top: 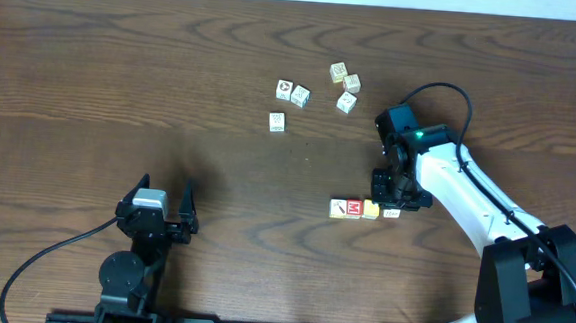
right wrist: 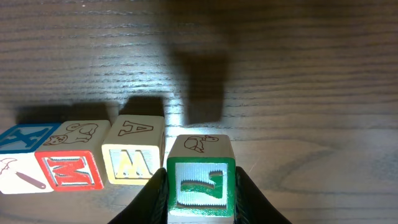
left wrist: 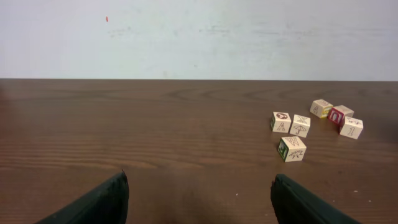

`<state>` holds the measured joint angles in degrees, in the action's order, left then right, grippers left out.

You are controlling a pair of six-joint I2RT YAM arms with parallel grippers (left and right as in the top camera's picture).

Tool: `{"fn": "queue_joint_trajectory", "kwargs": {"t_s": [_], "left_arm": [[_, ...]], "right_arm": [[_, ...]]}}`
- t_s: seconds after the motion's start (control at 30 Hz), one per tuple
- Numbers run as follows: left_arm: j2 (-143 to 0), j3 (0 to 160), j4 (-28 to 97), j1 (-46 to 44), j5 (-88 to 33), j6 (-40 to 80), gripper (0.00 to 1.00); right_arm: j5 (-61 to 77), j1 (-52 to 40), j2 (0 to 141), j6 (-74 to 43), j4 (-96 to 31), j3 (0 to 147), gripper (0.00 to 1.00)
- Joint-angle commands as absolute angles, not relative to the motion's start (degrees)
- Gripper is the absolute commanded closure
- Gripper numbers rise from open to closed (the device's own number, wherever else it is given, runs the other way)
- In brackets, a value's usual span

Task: Lift 4 blocks
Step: 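Lower green block beside the yellow block at the row's end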

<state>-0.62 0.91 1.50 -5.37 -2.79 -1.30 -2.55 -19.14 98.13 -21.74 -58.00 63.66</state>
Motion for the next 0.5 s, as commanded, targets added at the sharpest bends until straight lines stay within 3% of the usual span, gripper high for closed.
{"fn": "queue_joint_trajectory", "kwargs": {"t_s": [0.0, 0.47], "left_arm": [[-0.4, 0.2, 4.0, -5.5, -1.9, -1.0, 0.27], [-0.4, 0.2, 4.0, -5.5, -1.9, -1.0, 0.27]], "right_arm": [[-3.0, -18.4, 97.6, -22.9, -58.0, 63.3, 0.82], [0.5, -21.2, 97.6, -22.9, -56.2, 63.1, 0.8]]}}
